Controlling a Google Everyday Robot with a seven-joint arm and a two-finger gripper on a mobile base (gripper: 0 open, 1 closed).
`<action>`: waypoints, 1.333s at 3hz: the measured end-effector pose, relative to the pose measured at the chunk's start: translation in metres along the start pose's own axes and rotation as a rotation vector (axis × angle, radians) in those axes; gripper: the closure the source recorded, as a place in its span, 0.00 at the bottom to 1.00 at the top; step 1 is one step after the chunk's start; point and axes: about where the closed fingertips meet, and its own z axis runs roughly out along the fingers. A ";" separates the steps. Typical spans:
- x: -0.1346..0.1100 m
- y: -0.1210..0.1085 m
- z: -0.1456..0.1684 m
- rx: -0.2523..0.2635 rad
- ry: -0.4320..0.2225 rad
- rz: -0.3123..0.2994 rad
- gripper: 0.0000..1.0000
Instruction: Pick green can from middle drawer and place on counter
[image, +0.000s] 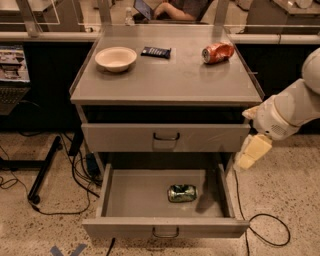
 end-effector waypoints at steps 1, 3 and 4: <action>0.009 -0.007 0.055 -0.061 0.007 0.013 0.00; 0.019 -0.006 0.101 -0.125 0.024 0.037 0.00; 0.030 -0.006 0.125 -0.121 0.018 0.080 0.00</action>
Offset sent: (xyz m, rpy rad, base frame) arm 0.0347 0.0266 -0.1447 0.0292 0.1990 0.0132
